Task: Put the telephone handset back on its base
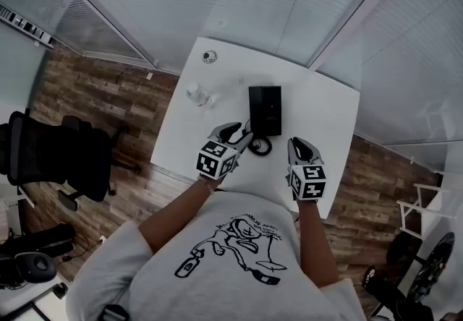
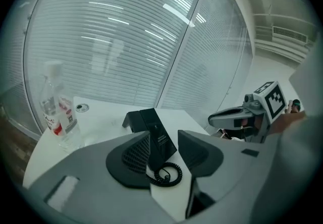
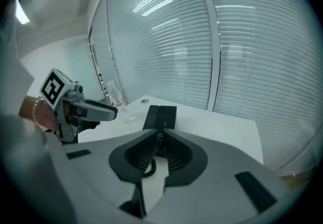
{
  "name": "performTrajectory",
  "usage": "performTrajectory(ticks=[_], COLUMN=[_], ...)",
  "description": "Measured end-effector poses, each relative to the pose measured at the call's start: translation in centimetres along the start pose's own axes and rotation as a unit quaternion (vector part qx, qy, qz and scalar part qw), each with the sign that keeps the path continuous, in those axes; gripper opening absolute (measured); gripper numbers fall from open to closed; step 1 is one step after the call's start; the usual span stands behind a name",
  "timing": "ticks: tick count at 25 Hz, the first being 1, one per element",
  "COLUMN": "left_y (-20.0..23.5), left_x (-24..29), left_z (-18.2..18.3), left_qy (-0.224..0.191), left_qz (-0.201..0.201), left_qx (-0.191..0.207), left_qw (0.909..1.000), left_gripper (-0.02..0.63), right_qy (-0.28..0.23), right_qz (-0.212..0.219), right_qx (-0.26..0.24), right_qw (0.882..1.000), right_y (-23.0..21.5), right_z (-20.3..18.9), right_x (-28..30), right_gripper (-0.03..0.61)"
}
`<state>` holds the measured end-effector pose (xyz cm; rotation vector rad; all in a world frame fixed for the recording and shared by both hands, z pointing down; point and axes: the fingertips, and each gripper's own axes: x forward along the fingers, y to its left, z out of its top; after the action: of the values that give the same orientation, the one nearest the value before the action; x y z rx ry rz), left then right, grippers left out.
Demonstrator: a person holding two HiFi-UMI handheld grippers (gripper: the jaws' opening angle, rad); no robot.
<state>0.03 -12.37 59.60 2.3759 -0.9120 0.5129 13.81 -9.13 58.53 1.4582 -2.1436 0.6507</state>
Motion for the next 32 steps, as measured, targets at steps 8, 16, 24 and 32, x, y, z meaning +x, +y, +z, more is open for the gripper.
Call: performTrajectory(ticks=[8, 16, 24, 32], left_y=[-5.5, -10.6, -15.3, -18.8], left_x=[-3.6, -7.1, -9.8, -10.5], left_z=[5.0, 9.5, 12.4, 13.9], left_qy=[-0.069, -0.127, -0.171, -0.189], left_qz=[-0.005, -0.006, -0.008, -0.028], left_qx=[0.028, 0.054, 0.084, 0.101], left_qw=[0.9972, 0.9905, 0.9816, 0.9764], left_gripper=[0.146, 0.141, 0.141, 0.140], right_qy=[-0.059, -0.115, -0.164, -0.203], right_qz=[0.012, 0.025, 0.029, 0.030], right_qx=[-0.021, -0.045, -0.068, -0.083], right_qw=[0.998, 0.992, 0.984, 0.975], right_y=[0.2, 0.8, 1.5, 2.2], right_z=[4.2, 8.5, 11.7, 14.1], right_x=[-5.6, -11.7, -17.2, -21.1], right_gripper=[0.008, 0.008, 0.008, 0.008])
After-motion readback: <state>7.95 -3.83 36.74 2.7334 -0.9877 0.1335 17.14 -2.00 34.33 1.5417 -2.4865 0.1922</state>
